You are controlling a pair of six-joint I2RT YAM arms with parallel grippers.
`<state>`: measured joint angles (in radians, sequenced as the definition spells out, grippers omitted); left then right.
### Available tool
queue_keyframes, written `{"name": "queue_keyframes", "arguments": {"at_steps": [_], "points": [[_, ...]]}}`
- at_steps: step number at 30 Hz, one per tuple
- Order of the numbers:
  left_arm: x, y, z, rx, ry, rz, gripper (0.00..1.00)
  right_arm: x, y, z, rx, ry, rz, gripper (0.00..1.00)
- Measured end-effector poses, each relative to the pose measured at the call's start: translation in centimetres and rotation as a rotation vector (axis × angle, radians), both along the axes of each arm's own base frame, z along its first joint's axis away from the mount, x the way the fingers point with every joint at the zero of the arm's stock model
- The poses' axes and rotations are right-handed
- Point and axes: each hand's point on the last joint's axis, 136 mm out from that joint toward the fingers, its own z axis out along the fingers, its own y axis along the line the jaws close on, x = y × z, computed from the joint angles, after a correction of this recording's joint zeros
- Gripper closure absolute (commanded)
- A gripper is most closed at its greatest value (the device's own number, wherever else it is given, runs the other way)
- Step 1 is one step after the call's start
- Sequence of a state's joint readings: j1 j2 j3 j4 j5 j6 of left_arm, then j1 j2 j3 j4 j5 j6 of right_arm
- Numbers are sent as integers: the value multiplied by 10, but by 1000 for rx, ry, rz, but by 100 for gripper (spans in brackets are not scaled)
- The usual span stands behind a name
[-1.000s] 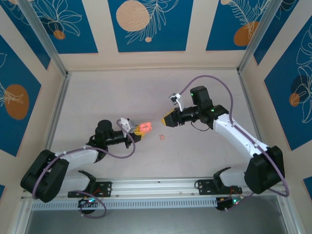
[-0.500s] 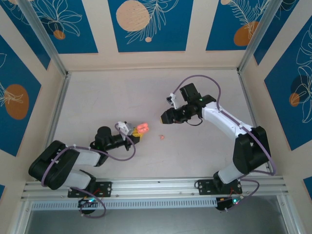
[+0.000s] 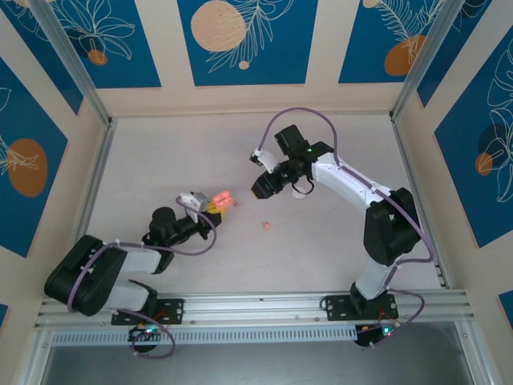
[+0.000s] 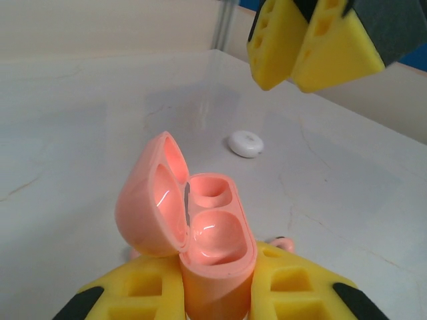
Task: Insert wireless bluetooth earbuds into charging case
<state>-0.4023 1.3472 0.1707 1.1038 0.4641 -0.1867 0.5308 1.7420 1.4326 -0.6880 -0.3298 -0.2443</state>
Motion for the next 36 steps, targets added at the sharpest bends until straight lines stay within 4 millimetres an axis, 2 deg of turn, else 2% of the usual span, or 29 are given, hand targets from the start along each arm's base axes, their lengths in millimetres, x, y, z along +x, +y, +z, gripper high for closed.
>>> {"name": "queue_keyframes", "arguments": {"at_steps": [6, 12, 16, 19, 25, 36], "points": [[9, 25, 10, -2, 24, 133, 84, 10, 14, -21, -33, -176, 230, 59], [10, 48, 19, 23, 31, 233, 83, 10, 39, -64, -129, -281, 458, 60], [9, 58, 16, 45, 52, 275, 83, 14, 53, -91, -189, -314, 553, 59], [9, 62, 8, 62, 82, 289, 83, 15, 57, -104, -220, -328, 598, 59], [8, 65, 1, 77, 111, 300, 83, 19, 59, -114, -255, -349, 632, 59], [8, 69, -1, 81, 119, 312, 83, 30, 66, -119, -266, -381, 649, 59]]}}
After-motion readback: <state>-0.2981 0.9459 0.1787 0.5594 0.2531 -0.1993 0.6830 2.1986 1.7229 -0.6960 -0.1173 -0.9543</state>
